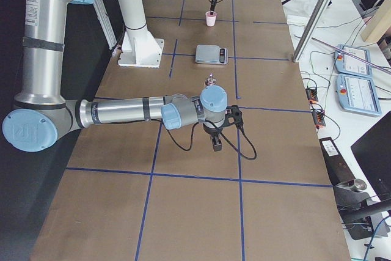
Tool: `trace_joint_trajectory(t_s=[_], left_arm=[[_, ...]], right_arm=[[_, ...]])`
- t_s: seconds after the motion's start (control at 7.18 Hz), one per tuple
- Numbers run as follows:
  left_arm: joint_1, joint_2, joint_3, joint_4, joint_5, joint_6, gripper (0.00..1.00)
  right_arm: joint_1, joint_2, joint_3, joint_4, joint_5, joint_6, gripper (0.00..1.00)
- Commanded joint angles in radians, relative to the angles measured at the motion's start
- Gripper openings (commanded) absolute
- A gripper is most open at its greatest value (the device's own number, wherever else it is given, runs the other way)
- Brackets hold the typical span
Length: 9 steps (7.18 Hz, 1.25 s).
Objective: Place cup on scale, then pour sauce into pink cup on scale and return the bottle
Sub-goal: 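Lift the pink cup with the left gripper and carry it over the scale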
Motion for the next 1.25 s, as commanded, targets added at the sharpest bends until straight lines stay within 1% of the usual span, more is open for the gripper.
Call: trace_joint_trajectory(t_s=[0.0,0.14,0.42,0.56,0.7,0.84,1.11], left_arm=[[0.001,-0.001,0.004,0.002,0.0,-0.002,0.0],[0.001,-0.006,0.004,0.002,-0.002,-0.003,0.0],[-0.007,-0.006,-0.057,0.025,-0.006,-0.009,0.0],[-0.011,-0.009,-0.093,0.065,-0.008,-0.009,0.0],[-0.016,-0.033,-0.124,0.121,-0.011,-0.009,0.0],[-0.024,-0.094,-0.137,0.189,-0.011,-0.034,0.0],[-0.019,-0.232,-0.132,0.319,-0.012,-0.069,0.0]], right_arm=[[0.0,0.0,-0.002,-0.001,0.0,-0.001,1.0],[0.0,0.0,0.001,-0.001,0.003,0.0,1.0],[0.0,0.0,0.001,0.001,0.002,-0.006,1.0],[0.0,0.0,0.001,0.001,0.002,-0.005,1.0],[0.0,0.002,0.001,0.001,0.002,-0.006,1.0],[0.0,0.003,0.0,0.009,0.0,-0.006,1.0],[0.0,0.003,-0.002,0.062,0.0,0.002,1.0]])
